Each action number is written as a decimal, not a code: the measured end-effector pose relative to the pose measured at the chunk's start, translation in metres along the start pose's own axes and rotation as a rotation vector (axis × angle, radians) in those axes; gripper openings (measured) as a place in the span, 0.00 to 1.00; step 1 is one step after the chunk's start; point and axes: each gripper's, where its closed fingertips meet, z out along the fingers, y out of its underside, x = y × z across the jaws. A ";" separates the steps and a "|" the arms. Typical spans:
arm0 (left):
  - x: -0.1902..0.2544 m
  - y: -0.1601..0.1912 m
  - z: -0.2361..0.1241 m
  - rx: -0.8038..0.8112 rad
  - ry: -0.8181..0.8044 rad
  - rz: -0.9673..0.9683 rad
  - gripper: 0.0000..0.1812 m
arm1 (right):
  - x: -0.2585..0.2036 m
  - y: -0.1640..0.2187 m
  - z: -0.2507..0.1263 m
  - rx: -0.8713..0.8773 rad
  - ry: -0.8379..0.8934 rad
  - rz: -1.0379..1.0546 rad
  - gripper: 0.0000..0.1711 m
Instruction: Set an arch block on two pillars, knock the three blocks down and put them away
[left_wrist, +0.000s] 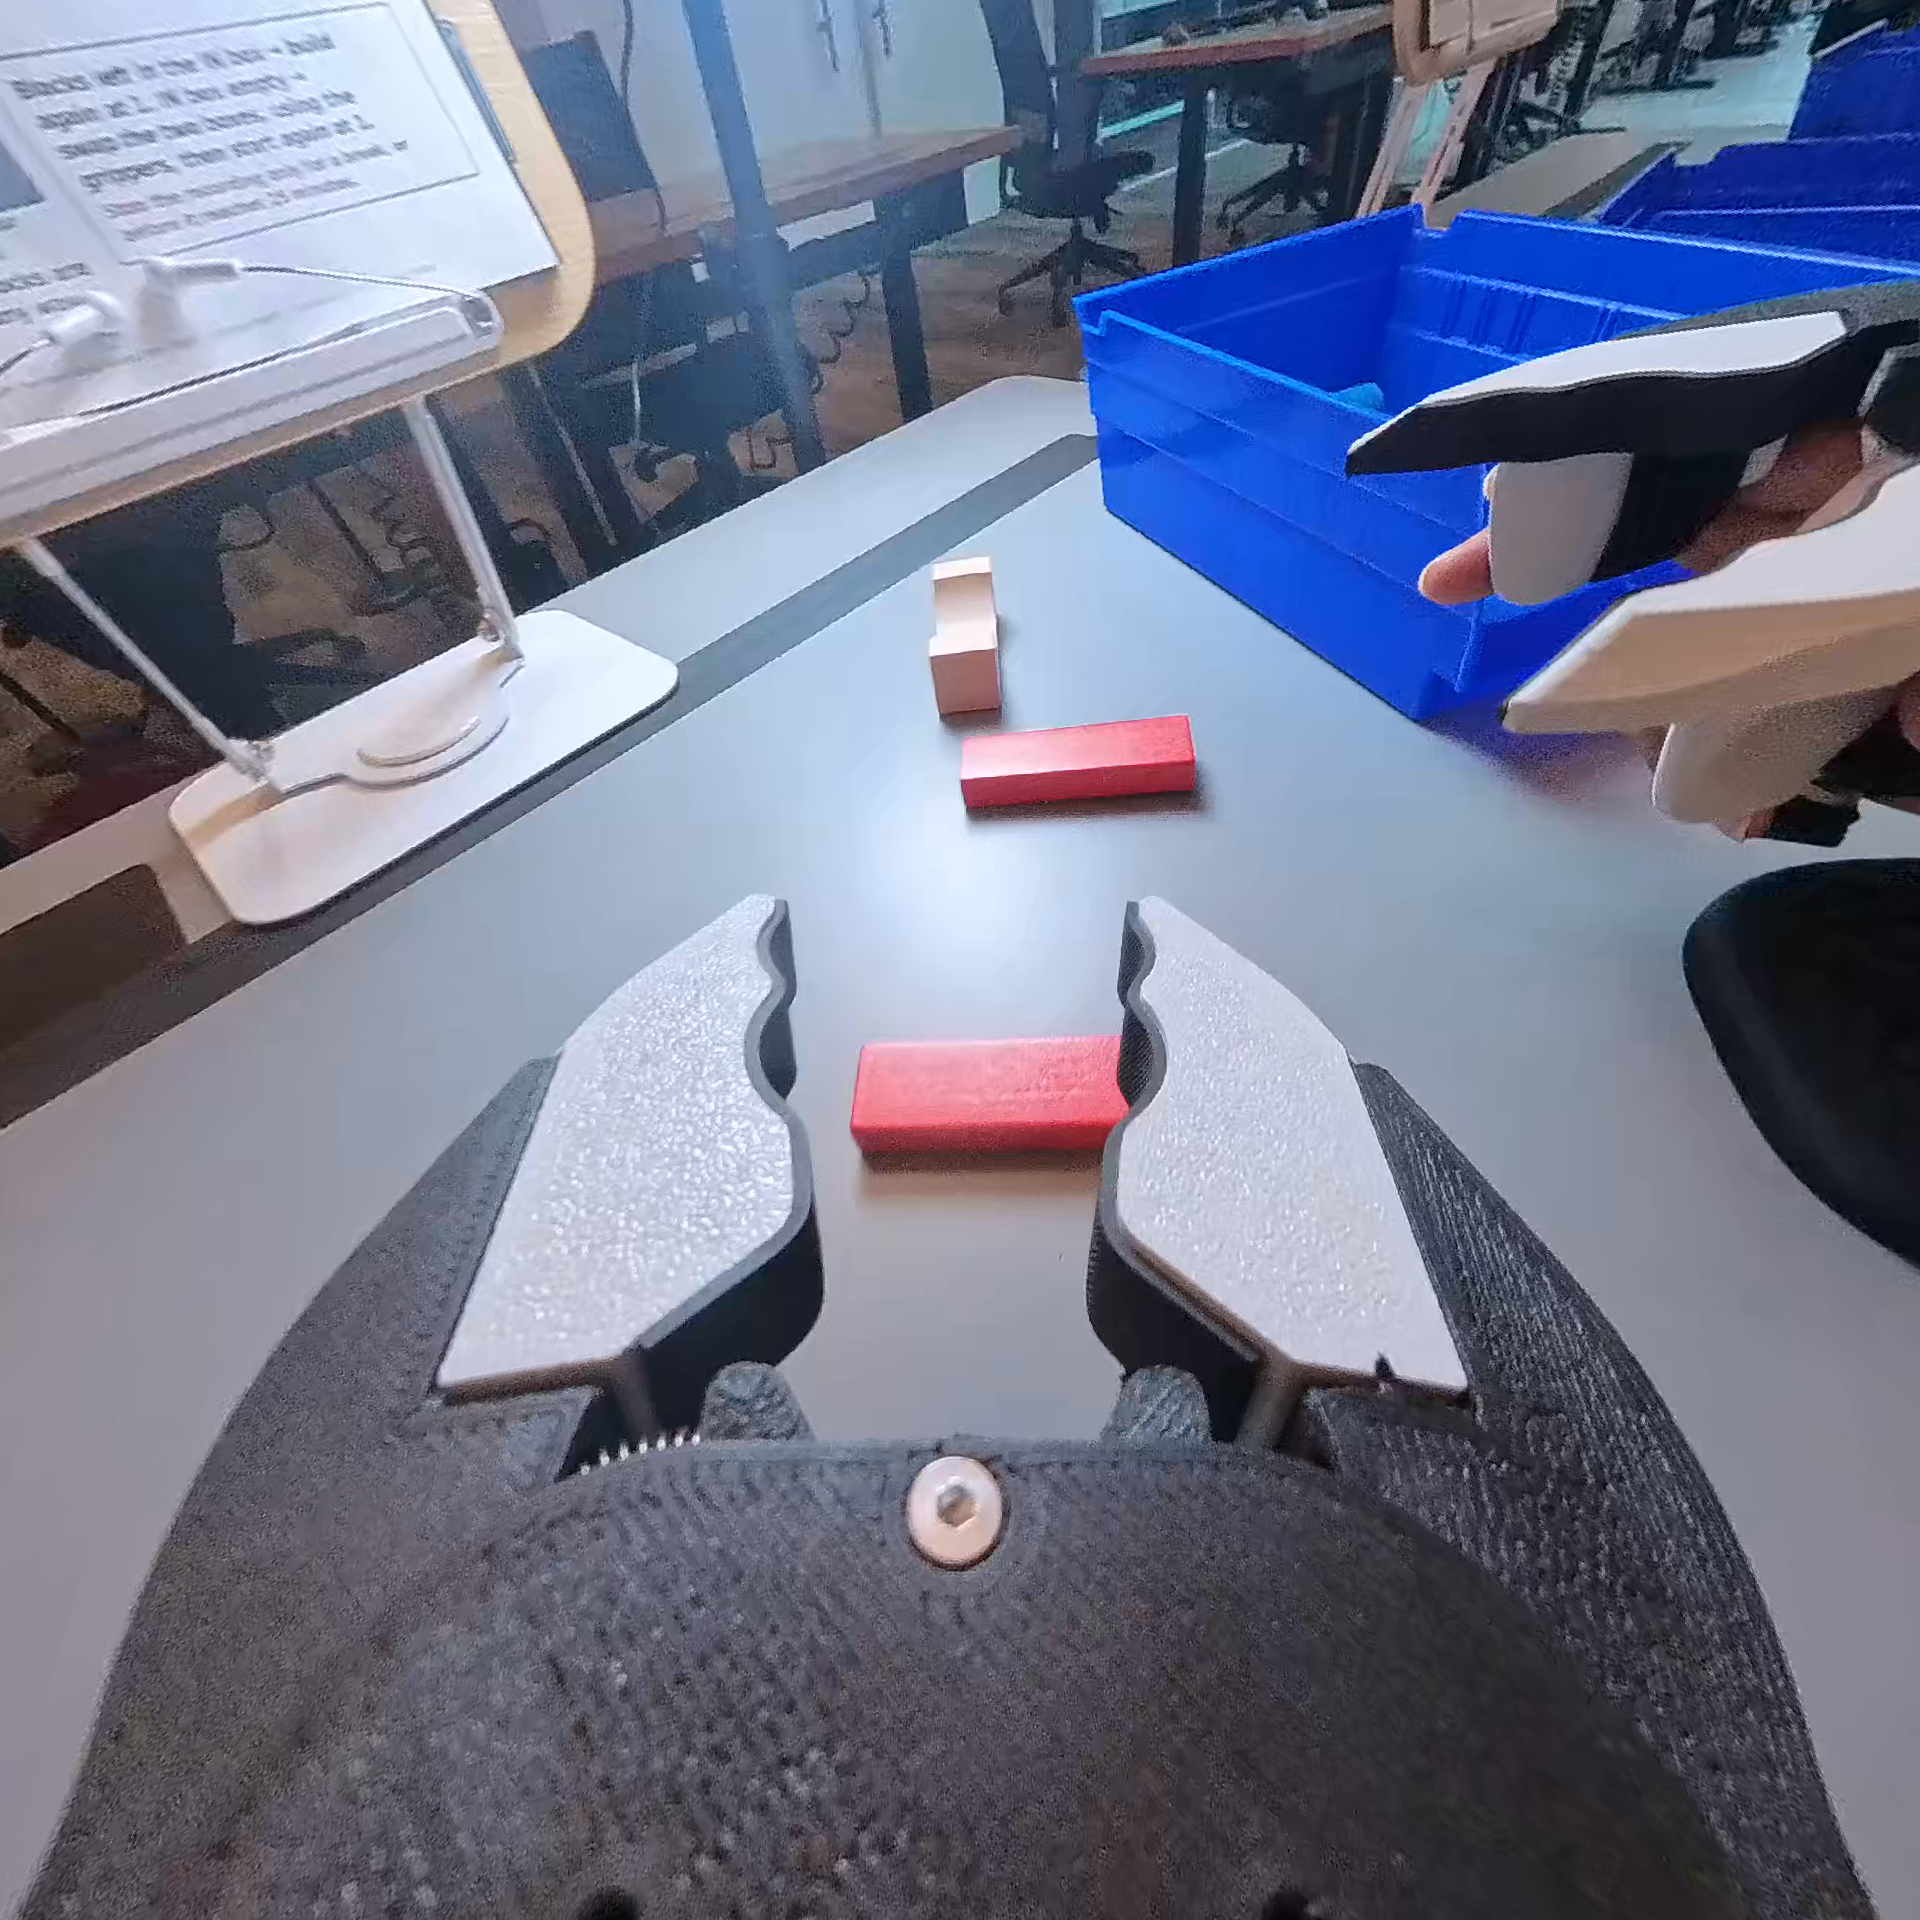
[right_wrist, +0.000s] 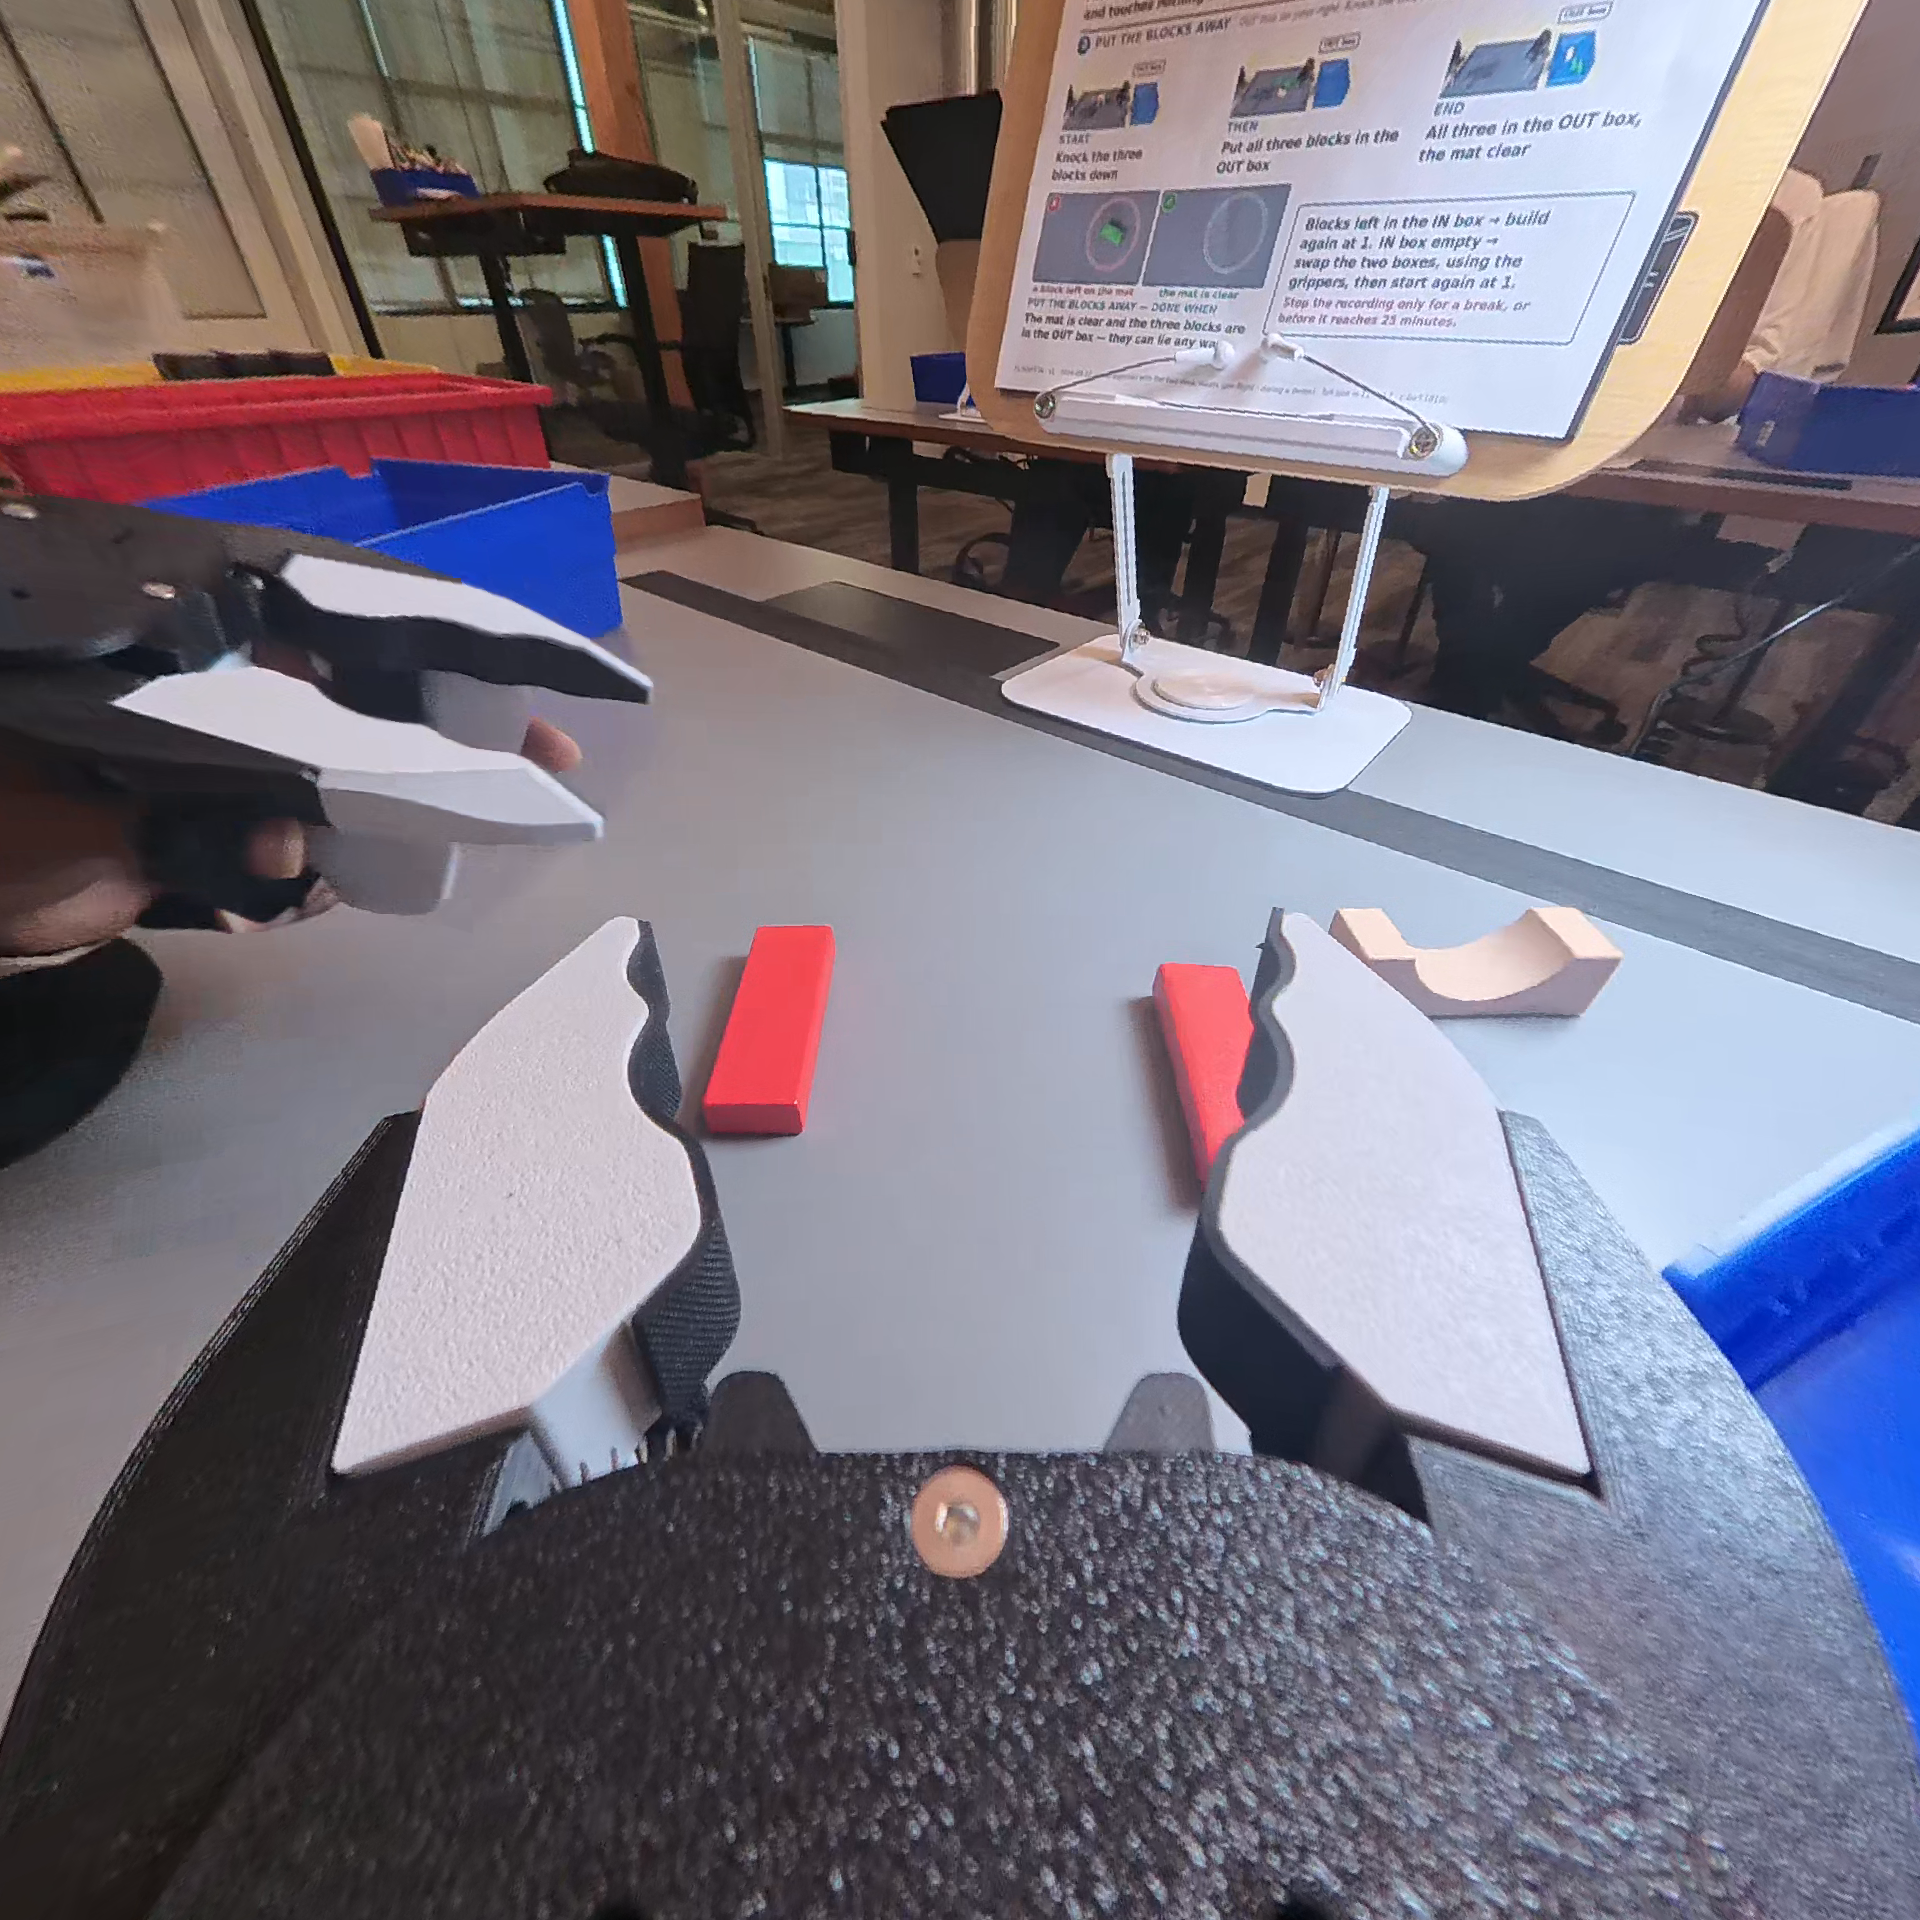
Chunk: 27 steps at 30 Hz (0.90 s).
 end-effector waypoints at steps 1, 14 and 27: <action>-0.004 0.004 -0.008 0.005 -0.011 -0.008 0.33 | 0.000 0.000 0.000 -0.001 -0.001 -0.001 0.63; -0.034 0.049 -0.057 -0.034 -0.100 -0.068 0.33 | 0.000 0.008 0.002 -0.043 0.007 -0.006 0.62; -0.053 0.047 -0.083 0.041 -0.125 -0.137 0.32 | -0.001 0.047 0.048 -0.239 0.000 -0.061 0.58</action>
